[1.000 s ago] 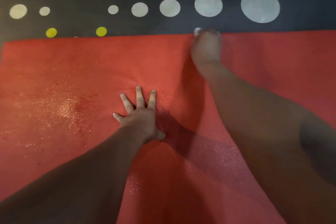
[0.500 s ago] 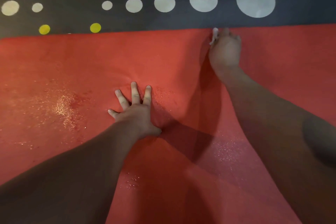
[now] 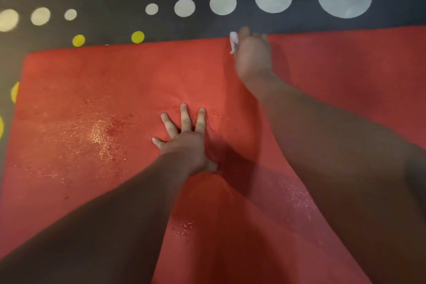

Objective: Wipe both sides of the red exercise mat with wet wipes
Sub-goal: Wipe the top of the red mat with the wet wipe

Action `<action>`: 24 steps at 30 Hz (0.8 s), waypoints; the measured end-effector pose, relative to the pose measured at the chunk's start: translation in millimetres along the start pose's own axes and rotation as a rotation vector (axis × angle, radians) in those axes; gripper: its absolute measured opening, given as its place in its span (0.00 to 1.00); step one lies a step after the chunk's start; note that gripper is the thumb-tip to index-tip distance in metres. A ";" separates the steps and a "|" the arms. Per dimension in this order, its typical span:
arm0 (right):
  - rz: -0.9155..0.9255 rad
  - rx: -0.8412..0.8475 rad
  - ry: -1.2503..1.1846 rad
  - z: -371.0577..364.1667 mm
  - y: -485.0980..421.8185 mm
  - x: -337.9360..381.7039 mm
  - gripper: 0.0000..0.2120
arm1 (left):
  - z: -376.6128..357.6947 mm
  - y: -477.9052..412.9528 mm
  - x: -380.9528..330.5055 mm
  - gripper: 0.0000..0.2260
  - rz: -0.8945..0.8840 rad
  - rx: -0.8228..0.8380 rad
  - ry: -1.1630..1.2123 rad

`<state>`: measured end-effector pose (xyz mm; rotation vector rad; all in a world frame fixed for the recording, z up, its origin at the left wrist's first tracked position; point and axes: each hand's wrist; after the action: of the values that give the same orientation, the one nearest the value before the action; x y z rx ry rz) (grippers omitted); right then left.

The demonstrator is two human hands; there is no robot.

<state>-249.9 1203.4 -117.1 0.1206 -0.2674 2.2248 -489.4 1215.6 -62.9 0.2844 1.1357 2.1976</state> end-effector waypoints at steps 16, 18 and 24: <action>0.012 -0.003 0.046 -13.5 -24.5 29.0 0.12 | -1.4 -1.7 -1.9 0.67 0.008 0.008 -0.023; 0.058 0.021 -0.039 -14.4 -15.9 56.1 0.14 | -0.2 -1.2 -3.0 0.67 0.008 0.011 -0.031; 0.379 0.221 -0.214 1.9 -1.1 74.7 0.15 | -0.5 -0.2 -2.0 0.67 0.006 0.016 -0.023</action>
<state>-295.3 1260.7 -101.7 0.4630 -0.1680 2.6172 -488.0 1214.1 -63.2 0.3192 1.1422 2.1854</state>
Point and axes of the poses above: each hand's wrist, its own y-axis away from the middle knuckle, its own z-axis out of the back of the hand, x = y × z, and after that the axes turned 6 degrees about y, right-handed
